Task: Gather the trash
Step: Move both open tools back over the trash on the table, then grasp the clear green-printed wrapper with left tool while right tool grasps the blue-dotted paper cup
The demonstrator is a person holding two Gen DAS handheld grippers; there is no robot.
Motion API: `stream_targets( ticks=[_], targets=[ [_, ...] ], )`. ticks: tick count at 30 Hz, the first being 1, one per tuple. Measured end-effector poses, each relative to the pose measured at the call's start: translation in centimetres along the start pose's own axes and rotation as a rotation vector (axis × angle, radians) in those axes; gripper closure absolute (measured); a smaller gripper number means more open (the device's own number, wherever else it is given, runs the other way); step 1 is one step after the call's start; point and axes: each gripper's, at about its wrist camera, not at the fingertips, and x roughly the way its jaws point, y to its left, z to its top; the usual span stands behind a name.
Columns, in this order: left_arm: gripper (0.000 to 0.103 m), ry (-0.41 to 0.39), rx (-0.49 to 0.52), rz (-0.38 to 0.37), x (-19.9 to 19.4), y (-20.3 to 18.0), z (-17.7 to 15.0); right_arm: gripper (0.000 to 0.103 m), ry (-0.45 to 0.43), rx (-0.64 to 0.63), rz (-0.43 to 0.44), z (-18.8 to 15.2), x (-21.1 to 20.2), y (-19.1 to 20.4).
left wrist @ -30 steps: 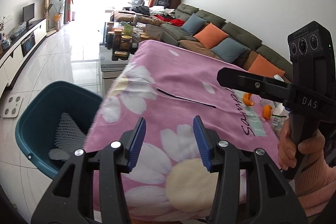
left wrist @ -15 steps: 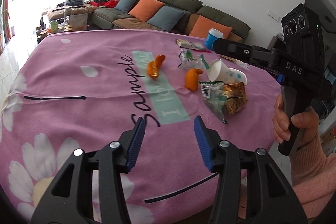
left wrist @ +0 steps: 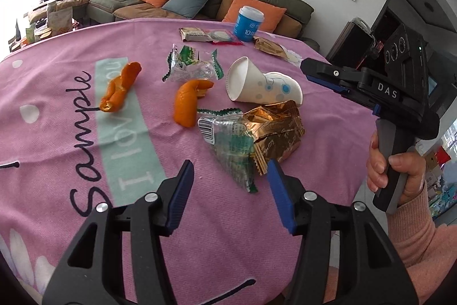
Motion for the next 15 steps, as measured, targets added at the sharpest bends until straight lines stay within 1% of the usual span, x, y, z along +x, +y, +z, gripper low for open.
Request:
stream_targets(
  ticks=[2,7,9,10,11,13,15],
  targets=[
    [0.050,0.008,-0.013,0.000,0.8,0.1,0.5,0.053,0.016,0.022,0.027,-0.5,0.5,-0.5],
    [0.051,0.032,-0.066,-0.033,2.0,0.8,1.4,0.053,0.041,0.052,0.073,-1.1,1.4,-1.0],
    [0.052,0.043,-0.087,-0.045,2.5,1.1,1.7,0.055,0.047,0.060,0.089,-1.1,1.5,-0.9],
    [0.052,0.049,-0.098,-0.051,2.7,1.3,1.8,0.058,0.051,0.060,0.095,-1.2,1.6,-0.8],
    [0.054,0.054,-0.106,-0.060,3.0,1.4,1.9,0.063,0.052,0.060,0.098,-1.2,1.6,-0.8],
    [0.065,0.059,-0.119,-0.066,3.4,1.6,2.1,0.069,0.055,0.059,0.106,-1.1,1.8,-0.7],
    [0.068,0.061,-0.126,-0.076,3.6,1.8,2.3,0.073,0.054,0.060,0.111,-1.2,1.7,-0.6]
  ],
)
